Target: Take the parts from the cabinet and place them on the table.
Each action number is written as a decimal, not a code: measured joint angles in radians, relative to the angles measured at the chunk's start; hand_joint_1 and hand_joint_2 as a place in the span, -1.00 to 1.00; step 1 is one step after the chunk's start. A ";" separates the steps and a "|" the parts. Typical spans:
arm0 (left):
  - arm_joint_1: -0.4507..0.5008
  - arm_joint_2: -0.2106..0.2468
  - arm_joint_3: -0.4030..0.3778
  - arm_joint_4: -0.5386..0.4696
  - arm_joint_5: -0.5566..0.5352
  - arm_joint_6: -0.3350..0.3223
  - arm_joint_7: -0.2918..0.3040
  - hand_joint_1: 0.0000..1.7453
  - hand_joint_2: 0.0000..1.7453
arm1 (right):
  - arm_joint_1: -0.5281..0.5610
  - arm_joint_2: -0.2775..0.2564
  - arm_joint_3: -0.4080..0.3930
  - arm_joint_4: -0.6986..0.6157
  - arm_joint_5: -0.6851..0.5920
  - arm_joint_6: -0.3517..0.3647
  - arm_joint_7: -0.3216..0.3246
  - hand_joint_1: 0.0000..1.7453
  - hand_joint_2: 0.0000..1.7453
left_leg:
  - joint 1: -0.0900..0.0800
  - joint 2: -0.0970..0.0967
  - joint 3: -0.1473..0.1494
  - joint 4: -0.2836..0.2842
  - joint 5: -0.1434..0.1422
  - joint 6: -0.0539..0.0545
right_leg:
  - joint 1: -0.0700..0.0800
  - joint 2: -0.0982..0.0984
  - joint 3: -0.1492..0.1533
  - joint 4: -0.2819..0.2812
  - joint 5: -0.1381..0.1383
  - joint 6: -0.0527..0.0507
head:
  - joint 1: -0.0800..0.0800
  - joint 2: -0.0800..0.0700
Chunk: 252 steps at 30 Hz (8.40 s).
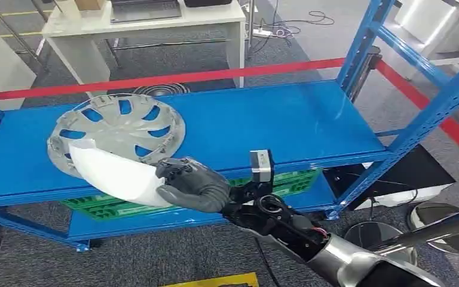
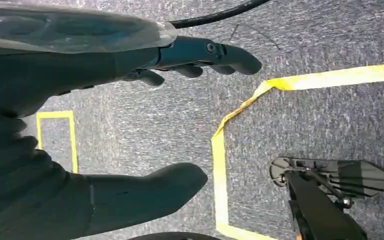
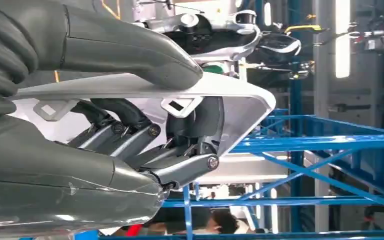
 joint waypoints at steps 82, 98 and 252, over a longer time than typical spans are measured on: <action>-0.007 0.003 0.015 0.008 0.090 0.038 0.017 -1.00 1.00 | -0.072 0.041 0.034 0.124 0.005 0.074 0.003 1.00 1.00 | -0.025 -0.124 -0.088 0.003 0.075 0.043 | 0.039 0.061 0.055 -0.018 -0.046 -0.030 | 0.032 0.000; -0.009 0.015 0.016 0.009 0.134 0.070 0.018 -1.00 1.00 | -0.076 0.045 0.034 0.128 0.025 0.083 -0.005 1.00 1.00 | -0.031 0.049 -0.086 0.002 0.069 0.034 | 0.046 -0.126 0.091 -0.042 -0.060 -0.020 | 0.007 0.000; -0.006 -0.001 0.016 0.018 0.195 0.101 0.071 -1.00 1.00 | -0.071 0.062 0.065 0.164 0.006 0.066 0.065 1.00 1.00 | -0.026 0.031 -0.082 -0.005 0.069 0.036 | 0.045 -0.127 0.085 -0.039 -0.069 -0.019 | 0.010 0.000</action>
